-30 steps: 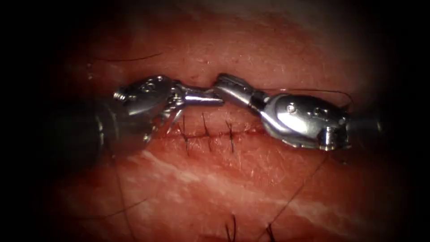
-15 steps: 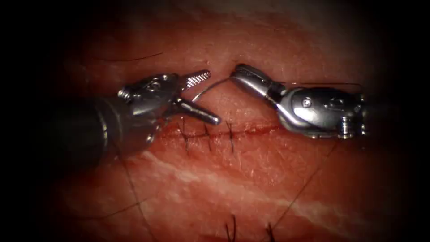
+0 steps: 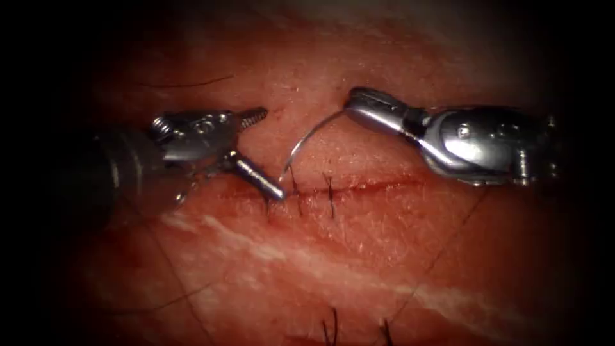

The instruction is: Wound Closure

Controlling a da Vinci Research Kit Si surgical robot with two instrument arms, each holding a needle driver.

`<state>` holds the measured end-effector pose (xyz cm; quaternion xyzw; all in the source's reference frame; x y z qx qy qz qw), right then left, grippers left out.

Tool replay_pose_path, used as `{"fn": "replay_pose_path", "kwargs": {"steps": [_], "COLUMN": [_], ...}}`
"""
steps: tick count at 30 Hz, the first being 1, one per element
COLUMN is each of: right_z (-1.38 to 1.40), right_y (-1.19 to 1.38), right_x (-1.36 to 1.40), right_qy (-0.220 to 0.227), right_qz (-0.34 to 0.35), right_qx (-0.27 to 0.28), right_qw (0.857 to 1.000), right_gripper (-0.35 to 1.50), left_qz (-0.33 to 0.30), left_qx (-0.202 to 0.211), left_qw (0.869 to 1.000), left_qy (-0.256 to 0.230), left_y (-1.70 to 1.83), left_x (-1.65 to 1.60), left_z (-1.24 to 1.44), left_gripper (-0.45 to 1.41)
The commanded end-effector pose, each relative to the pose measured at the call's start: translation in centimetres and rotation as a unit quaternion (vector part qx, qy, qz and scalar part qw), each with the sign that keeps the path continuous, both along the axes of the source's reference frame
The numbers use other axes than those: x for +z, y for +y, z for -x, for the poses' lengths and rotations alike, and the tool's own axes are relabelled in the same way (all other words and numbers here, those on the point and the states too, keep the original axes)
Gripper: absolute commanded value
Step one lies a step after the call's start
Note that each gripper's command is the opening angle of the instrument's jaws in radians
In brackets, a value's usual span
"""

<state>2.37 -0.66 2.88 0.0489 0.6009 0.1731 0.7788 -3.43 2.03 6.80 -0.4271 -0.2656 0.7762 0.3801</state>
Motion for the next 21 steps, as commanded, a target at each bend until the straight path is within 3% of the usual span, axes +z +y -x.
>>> {"fn": "replay_pose_path", "kwargs": {"steps": [1,9,12,15,21], "right_z": [-0.10,-0.13,-0.12,-0.12,-0.13], "right_y": [-0.10,-0.15,-0.16,-0.16,-0.18], "right_x": [0.04,0.05,0.04,0.03,0.00], "right_qy": [-0.004,-0.042,-0.050,-0.052,-0.065], "right_qz": [0.012,0.074,0.086,0.086,0.097], "right_qx": [-0.021,-0.045,-0.045,-0.044,-0.043], "right_qw": [1.000,0.995,0.994,0.994,0.992], "right_gripper": [-0.35,-0.35,-0.35,-0.35,-0.35], "left_qz": [-0.003,-0.012,-0.013,-0.011,0.002], "left_qx": [0.003,0.020,0.025,0.021,-0.021], "left_qw": [1.000,1.000,1.000,1.000,0.999], "left_qy": [0.004,-0.008,-0.013,-0.020,-0.038], "left_y": [-0.04,-0.10,-0.10,-0.08,0.00], "left_x": [0.07,-0.05,-0.06,-0.04,0.06], "left_z": [0.09,0.25,0.25,0.24,0.22], "left_gripper": [1.16,1.01,0.86,0.59,0.35]}}
